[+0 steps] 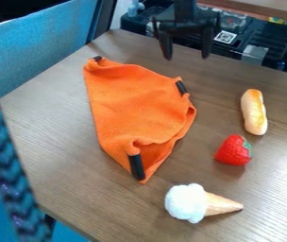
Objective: Unfold the cloth from right to left
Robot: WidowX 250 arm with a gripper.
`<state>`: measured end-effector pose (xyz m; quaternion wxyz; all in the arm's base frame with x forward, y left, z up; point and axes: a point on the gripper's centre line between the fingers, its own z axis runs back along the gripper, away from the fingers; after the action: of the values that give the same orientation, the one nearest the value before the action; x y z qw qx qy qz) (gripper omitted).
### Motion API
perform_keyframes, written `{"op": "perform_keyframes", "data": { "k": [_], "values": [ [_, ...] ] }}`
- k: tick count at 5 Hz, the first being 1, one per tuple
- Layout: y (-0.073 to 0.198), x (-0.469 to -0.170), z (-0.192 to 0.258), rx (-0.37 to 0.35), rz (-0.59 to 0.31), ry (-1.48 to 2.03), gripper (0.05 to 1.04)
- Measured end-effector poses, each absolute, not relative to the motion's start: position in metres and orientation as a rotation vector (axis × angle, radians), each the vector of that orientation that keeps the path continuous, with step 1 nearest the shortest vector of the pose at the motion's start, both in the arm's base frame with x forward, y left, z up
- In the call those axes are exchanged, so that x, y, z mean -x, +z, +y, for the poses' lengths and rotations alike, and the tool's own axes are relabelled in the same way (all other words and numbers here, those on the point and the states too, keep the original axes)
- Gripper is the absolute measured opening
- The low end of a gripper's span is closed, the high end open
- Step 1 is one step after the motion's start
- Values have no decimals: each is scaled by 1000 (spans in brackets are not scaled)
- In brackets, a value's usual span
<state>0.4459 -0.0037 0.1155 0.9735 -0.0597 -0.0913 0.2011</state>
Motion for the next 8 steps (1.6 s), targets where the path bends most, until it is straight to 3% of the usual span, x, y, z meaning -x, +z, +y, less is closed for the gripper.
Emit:
{"op": "perform_keyframes", "data": {
  "k": [1,2,5,7,8],
  "values": [
    [95,-444,-10,28,-167,428,999],
    [83,-442,-5,-16,-150,449,999],
    [62,-442,-1,-63,-85,491,973],
    [55,-442,-2,-69,-51,514,408],
    [56,-442,-3,-61,-43,514,181]
  ]
}}
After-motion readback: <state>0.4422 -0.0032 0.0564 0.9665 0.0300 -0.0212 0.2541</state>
